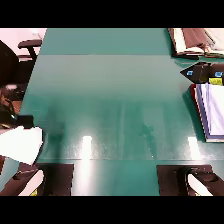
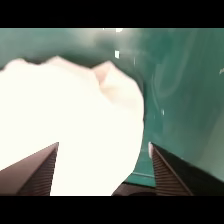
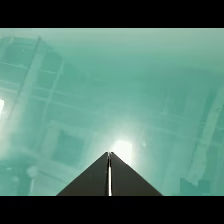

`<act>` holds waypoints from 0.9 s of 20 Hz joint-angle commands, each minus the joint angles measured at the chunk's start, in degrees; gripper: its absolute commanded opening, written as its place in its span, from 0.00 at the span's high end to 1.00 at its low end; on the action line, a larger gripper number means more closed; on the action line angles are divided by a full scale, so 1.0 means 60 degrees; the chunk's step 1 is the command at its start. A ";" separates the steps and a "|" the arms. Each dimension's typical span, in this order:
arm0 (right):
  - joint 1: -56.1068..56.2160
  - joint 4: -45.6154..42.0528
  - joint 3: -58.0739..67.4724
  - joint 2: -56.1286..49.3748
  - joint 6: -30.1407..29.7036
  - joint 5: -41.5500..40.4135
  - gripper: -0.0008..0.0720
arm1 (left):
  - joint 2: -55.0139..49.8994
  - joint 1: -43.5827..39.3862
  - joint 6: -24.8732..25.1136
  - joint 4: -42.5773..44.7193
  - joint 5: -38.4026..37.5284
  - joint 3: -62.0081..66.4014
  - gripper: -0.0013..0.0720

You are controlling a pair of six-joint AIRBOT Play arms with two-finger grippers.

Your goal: Fold the shirts.

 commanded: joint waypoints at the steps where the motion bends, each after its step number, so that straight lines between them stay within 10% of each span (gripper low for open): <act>1: -0.0007 0.0000 -0.0004 0.0004 0.0000 -0.0011 0.96 | 0.0047 0.0208 -0.0237 0.0379 0.0492 -0.1701 0.08; 3: -0.0007 -0.0007 -0.0004 0.0004 0.0000 -0.0029 0.96 | 0.0051 0.0208 -0.0557 0.0393 0.0433 -0.1763 0.16; 6: -0.0007 0.0000 0.0000 0.0004 0.0000 -0.0204 0.96 | 0.0051 0.0208 -0.0583 0.0375 0.0270 -0.1399 0.90; 18: -0.0011 0.0718 0.0084 0.0004 0.0000 -0.1953 0.96 | 0.0117 -0.1785 0.0386 -0.3548 0.0331 0.7424 0.95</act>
